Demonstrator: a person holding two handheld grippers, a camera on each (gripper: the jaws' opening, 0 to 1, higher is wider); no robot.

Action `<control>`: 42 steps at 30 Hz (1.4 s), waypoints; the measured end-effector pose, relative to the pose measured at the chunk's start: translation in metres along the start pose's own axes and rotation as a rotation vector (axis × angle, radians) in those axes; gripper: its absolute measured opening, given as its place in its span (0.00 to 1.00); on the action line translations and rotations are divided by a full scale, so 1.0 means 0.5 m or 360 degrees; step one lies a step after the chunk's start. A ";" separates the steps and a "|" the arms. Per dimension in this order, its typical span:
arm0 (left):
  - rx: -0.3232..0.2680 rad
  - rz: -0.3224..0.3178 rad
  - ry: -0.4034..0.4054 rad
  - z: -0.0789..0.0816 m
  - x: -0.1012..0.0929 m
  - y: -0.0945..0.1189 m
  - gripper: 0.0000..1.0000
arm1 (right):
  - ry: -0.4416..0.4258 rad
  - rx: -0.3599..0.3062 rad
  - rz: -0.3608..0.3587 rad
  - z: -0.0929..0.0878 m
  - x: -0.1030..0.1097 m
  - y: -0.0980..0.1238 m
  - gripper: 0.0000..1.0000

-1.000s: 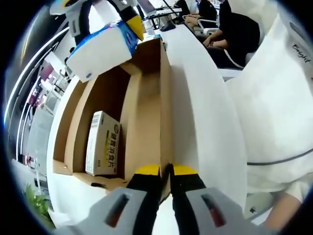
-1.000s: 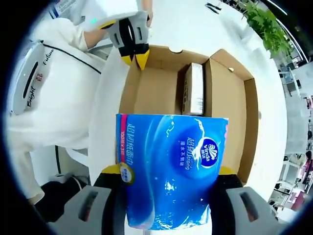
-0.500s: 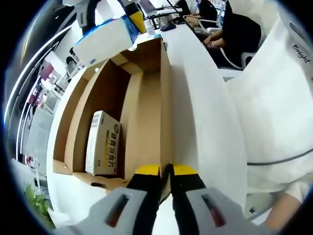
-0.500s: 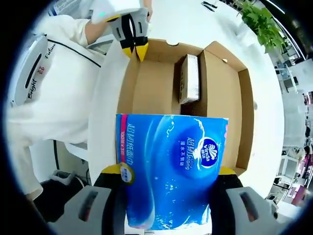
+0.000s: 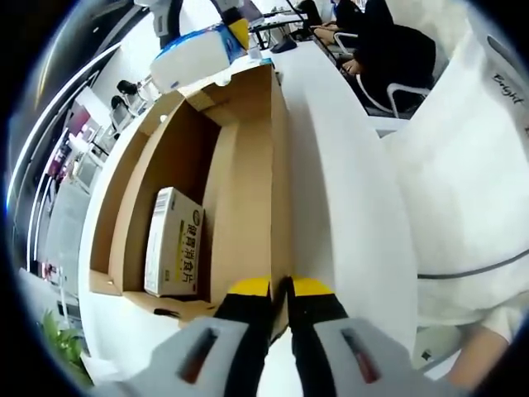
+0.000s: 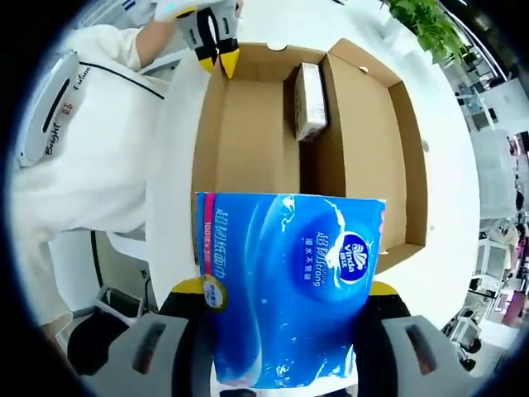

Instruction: Operate the shoe box by opening the lid, removing the specified soft item, and placing it in the target area until the item is outside and the box remains undamaged.

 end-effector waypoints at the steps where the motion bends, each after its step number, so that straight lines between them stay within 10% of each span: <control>1: 0.0001 -0.0001 0.0001 0.000 0.000 0.000 0.06 | -0.0006 0.0006 0.0008 -0.005 0.001 -0.002 0.67; 42: 0.0004 0.0002 0.0006 -0.001 0.000 0.000 0.06 | -0.0135 0.0109 -0.0035 -0.137 0.015 -0.041 0.68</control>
Point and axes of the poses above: the point that each gripper's makers call its tool centre point, and the gripper's own axes: y roughly backward along the fingers, x roughly to its left, z roughly out of its top, the point moved 8 cm from there along y, roughly backward along the fingers, and after that the axes turned 12 degrees about x, right-handed, at the moved point
